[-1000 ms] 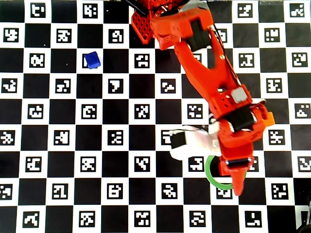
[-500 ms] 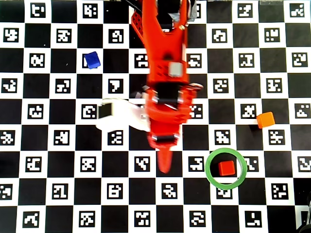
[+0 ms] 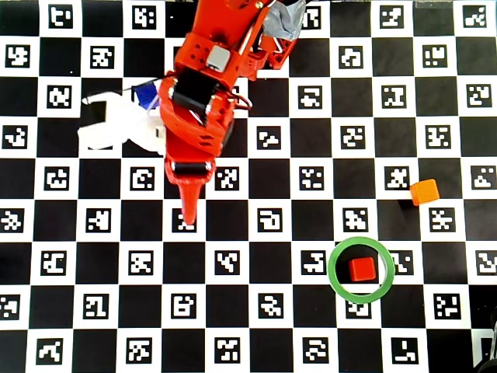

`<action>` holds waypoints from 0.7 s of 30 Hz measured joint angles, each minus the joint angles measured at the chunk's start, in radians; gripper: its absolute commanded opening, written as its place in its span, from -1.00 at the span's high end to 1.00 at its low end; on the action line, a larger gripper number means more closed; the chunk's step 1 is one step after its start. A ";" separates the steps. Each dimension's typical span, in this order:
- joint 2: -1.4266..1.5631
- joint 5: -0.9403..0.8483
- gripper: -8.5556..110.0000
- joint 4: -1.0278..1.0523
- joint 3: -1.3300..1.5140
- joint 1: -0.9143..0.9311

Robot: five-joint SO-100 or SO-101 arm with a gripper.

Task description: Grab the red cube then put it in the green circle then put the blue cube on top and finally the orange cube on top

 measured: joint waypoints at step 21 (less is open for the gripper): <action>0.101 -0.443 0.05 -0.104 0.268 0.334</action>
